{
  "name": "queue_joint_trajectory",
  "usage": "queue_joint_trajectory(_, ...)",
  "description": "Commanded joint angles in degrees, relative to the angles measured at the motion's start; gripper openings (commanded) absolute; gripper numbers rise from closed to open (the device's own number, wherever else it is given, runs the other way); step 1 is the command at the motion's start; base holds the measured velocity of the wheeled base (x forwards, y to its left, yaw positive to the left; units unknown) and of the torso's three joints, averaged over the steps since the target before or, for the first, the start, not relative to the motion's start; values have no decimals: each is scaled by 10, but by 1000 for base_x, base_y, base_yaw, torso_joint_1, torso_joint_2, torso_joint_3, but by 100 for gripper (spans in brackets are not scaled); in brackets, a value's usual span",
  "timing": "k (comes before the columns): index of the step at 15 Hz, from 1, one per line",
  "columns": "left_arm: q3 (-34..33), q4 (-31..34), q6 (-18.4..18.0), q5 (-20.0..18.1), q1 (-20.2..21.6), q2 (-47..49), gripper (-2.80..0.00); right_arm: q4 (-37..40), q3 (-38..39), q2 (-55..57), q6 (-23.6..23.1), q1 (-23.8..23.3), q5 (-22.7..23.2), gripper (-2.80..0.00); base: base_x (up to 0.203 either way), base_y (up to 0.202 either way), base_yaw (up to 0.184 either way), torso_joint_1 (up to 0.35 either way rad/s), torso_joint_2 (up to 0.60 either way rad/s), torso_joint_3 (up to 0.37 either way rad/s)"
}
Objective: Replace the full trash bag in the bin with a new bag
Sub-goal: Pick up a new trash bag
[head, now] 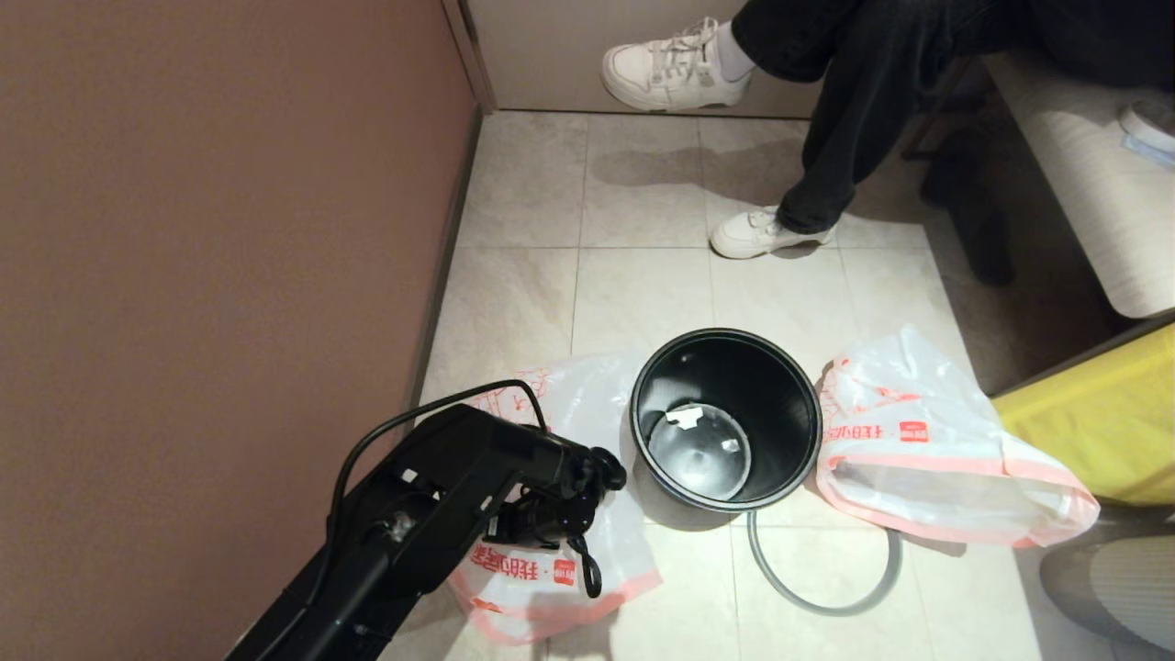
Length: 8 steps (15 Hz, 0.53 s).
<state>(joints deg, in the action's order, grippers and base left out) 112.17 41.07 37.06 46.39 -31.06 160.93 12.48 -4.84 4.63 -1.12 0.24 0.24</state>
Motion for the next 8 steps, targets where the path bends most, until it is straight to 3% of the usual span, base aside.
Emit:
queue_joint_trajectory(1,2,-27,7,-10,-6,38,0,1,0,0,0,0,0,-280,0,0,0,0,0,0)
queue_joint_trajectory(2,2,-41,13,-40,-12,40,0,1,0,0,0,0,0,-280,0,0,0,0,0,0)
queue_joint_trajectory(4,1,-50,42,-143,-27,35,0,1,0,0,0,0,0,-280,0,0,0,0,0,0)
queue_joint_trajectory(6,1,-76,31,-188,-27,17,0,1,0,0,0,0,0,-280,0,0,0,0,0,0)
queue_joint_trajectory(7,1,-79,22,-193,-24,19,-273,1,0,0,0,0,0,-280,0,0,0,0,0,0)
queue_joint_trajectory(8,1,-80,16,-193,-19,28,-280,1,0,0,0,0,1,-280,0,0,0,0,0,0)
